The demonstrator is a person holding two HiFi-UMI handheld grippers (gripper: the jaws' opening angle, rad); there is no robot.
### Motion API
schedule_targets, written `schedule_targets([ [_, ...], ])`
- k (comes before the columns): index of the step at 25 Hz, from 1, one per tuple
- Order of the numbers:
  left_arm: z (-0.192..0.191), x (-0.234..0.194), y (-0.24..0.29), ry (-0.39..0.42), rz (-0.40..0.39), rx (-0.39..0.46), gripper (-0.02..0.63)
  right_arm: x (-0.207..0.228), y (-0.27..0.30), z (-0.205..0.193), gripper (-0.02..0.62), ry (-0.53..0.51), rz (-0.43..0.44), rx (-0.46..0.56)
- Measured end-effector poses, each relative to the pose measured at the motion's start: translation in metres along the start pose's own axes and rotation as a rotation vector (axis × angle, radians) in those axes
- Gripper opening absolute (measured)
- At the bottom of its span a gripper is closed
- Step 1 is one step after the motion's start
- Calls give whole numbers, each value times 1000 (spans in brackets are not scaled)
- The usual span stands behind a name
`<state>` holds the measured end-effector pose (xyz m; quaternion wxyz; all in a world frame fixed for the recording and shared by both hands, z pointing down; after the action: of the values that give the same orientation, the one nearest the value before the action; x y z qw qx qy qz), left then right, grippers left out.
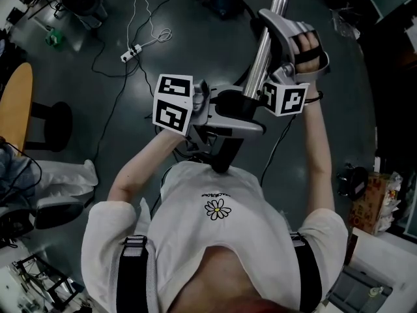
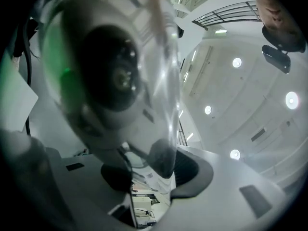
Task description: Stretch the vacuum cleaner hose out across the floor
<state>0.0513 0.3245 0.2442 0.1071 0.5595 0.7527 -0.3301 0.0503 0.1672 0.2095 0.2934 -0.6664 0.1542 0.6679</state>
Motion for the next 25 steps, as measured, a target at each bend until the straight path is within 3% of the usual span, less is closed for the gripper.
schedule_targets([
  [4, 5, 0, -10, -10, 1, 61, 316, -3, 11, 3, 161, 48, -11, 68],
  [8, 7, -1, -4, 1, 6, 67, 316, 8, 5, -12, 163, 98, -67, 116],
  [12, 7, -4, 0, -45, -5, 92, 316, 7, -11, -27, 165, 119, -69, 130],
  [17, 2, -8, 0, -57, -3, 3, 316, 2, -26, -39, 201, 215, -45, 166],
  [19, 2, -4, 0, -65, -21, -8, 316, 6, -33, -58, 208, 257, -56, 121],
  [21, 2, 1, -3, -59, -33, 4, 316, 18, -59, -131, 244, 467, -206, -87],
  [23, 5, 3, -8, -31, -16, 33, 314, 35, -102, -227, 242, 808, -448, -347],
  [24, 7, 3, -10, -15, 1, 48, 315, 44, -123, -255, 242, 996, -534, -404],
  [25, 9, 3, -14, -5, 15, 63, 314, 51, -139, -261, 242, 1174, -569, -380],
])
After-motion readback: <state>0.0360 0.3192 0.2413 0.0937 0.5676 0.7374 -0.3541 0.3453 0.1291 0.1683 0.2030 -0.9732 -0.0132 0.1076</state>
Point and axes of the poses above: the fingertips, and each gripper's own axes: y forward along the fingers, x to its right, z out of its top, the point moved 2 cm from there along -y, backward along the fingers, and after that the axes turned 8 degrees about x, right-handed, at the moved point
